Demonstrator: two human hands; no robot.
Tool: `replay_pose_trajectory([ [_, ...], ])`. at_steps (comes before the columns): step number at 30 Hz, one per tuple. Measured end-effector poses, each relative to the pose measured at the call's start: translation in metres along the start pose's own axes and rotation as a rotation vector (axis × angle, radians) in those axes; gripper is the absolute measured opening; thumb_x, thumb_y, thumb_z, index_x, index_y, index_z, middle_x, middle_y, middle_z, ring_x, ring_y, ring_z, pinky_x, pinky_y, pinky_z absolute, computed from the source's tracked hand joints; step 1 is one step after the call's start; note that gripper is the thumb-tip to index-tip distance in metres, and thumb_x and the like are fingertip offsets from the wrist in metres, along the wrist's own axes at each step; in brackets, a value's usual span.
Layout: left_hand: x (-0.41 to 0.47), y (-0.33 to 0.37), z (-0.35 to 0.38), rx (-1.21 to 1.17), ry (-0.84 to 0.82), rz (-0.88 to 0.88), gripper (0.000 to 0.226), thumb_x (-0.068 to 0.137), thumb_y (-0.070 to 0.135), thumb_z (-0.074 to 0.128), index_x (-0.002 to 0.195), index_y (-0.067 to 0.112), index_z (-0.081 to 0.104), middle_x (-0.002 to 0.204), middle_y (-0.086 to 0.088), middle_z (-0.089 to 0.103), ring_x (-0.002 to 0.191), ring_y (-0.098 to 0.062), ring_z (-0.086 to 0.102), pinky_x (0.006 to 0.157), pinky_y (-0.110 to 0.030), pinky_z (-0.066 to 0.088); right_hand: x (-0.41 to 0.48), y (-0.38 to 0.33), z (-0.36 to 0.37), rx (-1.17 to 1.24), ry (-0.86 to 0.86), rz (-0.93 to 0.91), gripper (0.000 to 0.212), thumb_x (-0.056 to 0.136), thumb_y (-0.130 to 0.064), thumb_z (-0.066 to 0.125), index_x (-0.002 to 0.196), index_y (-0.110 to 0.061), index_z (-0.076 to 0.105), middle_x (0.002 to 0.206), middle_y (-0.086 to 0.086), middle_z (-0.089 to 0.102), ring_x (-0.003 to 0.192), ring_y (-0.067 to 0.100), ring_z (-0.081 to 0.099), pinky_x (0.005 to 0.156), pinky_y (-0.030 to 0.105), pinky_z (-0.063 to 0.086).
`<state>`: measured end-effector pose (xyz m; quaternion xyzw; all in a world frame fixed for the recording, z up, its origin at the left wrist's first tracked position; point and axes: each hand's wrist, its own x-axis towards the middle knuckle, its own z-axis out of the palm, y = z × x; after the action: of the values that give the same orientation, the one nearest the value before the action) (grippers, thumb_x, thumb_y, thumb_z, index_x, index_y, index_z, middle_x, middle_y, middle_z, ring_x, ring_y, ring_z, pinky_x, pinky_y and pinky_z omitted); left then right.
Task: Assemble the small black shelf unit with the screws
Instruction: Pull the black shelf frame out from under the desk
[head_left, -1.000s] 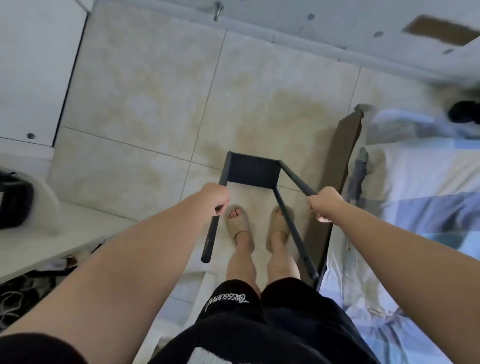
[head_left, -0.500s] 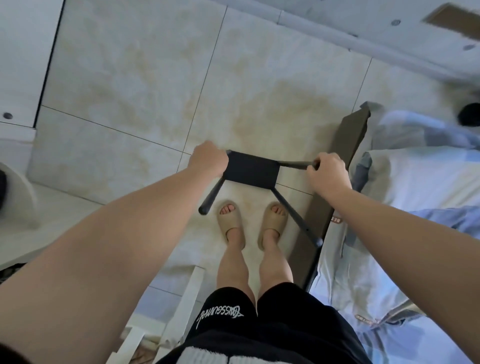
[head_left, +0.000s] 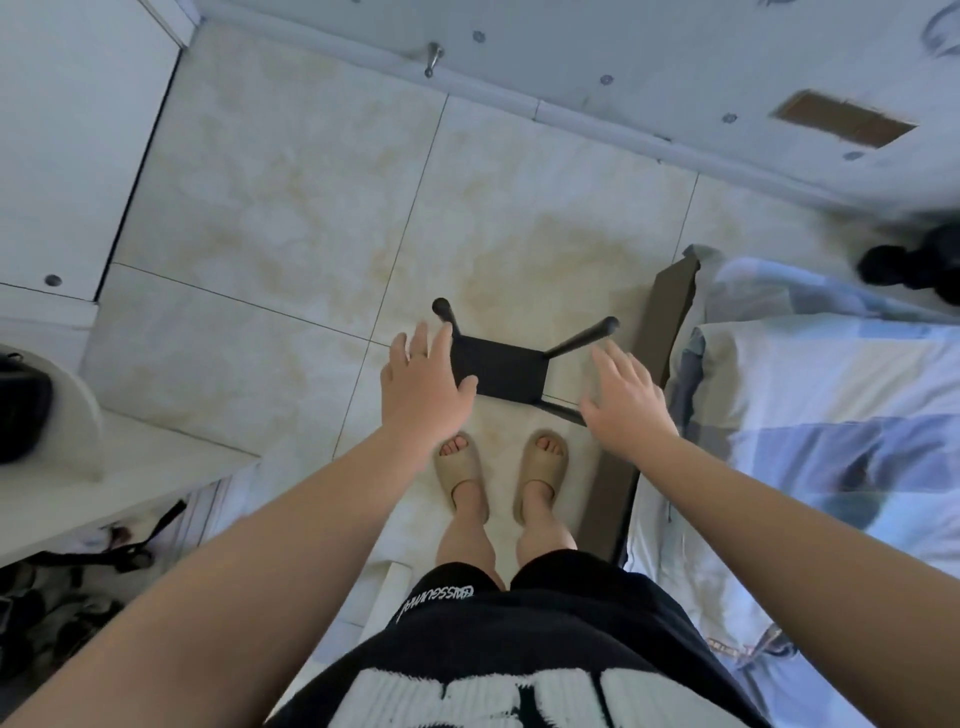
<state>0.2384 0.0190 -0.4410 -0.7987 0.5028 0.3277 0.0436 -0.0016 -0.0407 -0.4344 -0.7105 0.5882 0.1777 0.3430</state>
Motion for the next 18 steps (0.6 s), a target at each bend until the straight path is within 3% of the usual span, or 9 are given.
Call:
replay_pose_trajectory([
  [8,-0.120,-0.032,-0.002,0.002,0.110,0.124,0.078,0.093,0.067,0.040,0.157,0.034,0.011,0.169,0.000,-0.004,0.153,-0.028,-0.011,0.121,-0.054,0.005,-0.096,-0.032,0.012,-0.240,0.064,-0.229,0.070,0.104,-0.040,0.040,0.162,-0.028,0.002,0.170,-0.001,-0.001,0.156,0.026,-0.006,0.125,0.050,0.002],
  [14,-0.185,-0.048,0.004,0.024,0.204,0.026,0.093,0.079,0.089,0.015,0.157,0.040,-0.004,0.167,0.006,-0.018,0.150,-0.022,-0.026,0.120,-0.053,-0.008,-0.135,-0.054,0.015,-0.356,0.127,-0.415,0.070,0.104,-0.047,0.036,0.160,-0.030,-0.002,0.169,-0.004,-0.004,0.156,0.026,-0.009,0.124,0.050,-0.001],
  [18,-0.231,-0.050,0.007,0.005,0.308,-0.041,0.093,0.079,0.088,0.016,0.157,0.041,-0.004,0.167,0.007,-0.018,0.148,-0.019,-0.030,0.120,-0.050,-0.013,-0.162,-0.064,0.021,-0.369,0.129,-0.561,0.071,0.103,-0.048,0.039,0.160,-0.031,-0.001,0.169,-0.005,-0.002,0.156,0.025,-0.009,0.124,0.049,-0.001],
])
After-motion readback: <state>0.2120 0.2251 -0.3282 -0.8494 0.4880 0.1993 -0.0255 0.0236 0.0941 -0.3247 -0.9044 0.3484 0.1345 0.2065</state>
